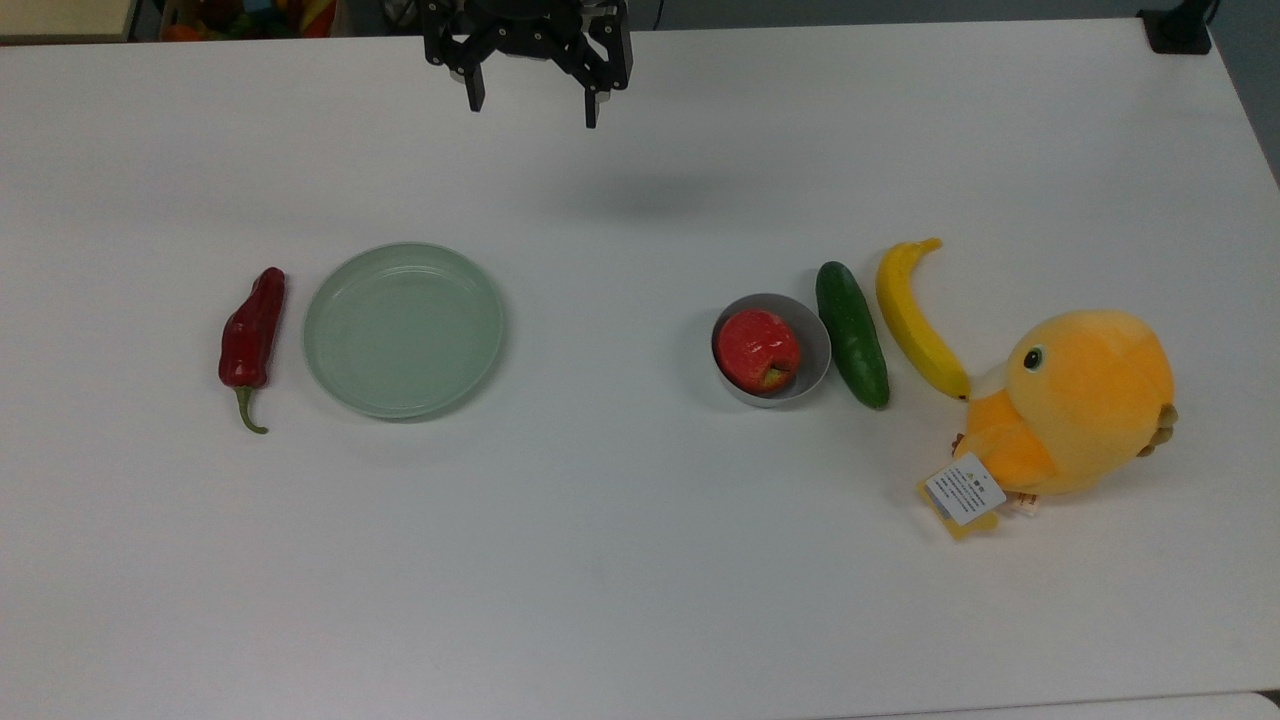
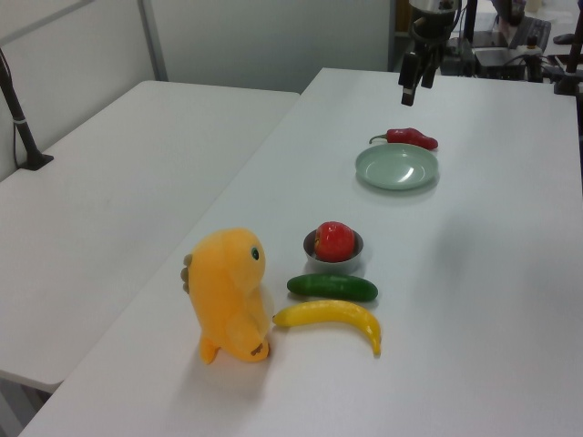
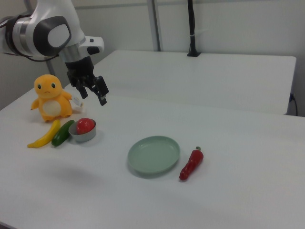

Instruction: Red apple placed in the center of the desktop

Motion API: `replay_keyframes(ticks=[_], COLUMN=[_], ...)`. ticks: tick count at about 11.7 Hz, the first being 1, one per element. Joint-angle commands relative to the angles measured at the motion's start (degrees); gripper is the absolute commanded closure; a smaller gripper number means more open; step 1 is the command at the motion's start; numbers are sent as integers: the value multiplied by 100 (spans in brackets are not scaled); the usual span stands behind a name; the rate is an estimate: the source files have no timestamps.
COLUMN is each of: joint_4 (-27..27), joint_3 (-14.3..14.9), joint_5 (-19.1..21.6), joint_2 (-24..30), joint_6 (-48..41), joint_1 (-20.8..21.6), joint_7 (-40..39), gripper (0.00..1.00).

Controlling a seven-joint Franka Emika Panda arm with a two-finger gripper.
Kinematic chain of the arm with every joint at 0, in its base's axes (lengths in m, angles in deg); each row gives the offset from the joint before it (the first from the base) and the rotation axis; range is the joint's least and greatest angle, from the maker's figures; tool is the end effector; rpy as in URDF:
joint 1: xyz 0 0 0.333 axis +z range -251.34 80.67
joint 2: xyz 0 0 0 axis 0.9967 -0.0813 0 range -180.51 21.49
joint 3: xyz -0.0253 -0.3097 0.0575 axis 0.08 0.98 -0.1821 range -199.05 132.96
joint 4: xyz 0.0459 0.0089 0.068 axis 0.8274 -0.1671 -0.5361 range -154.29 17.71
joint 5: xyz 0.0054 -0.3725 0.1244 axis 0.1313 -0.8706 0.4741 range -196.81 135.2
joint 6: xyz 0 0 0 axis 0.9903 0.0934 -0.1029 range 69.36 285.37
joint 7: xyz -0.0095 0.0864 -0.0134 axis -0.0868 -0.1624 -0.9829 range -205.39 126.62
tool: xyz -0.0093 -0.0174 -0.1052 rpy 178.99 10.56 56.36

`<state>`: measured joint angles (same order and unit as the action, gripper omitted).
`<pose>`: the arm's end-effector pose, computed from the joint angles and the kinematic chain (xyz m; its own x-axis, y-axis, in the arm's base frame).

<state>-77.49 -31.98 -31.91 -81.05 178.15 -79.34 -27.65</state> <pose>0.5819 0.0489 0.5608 0.9858 -0.1132 0.1240 -0.1134 -0.9935 -0.0058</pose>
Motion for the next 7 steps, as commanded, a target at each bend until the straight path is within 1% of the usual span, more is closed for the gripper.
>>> replay_keyframes(ticks=[1, 4, 7], joint_4=[-91, -109, -161], joint_3=[17, 17, -36], joint_5=[155, 163, 164], joint_2=[110, -39, -223], joint_6=[-135, 57, 680], joint_1=[-2, 42, 86], joint_7=[-172, -189, -303], gripper=[0, 0, 0])
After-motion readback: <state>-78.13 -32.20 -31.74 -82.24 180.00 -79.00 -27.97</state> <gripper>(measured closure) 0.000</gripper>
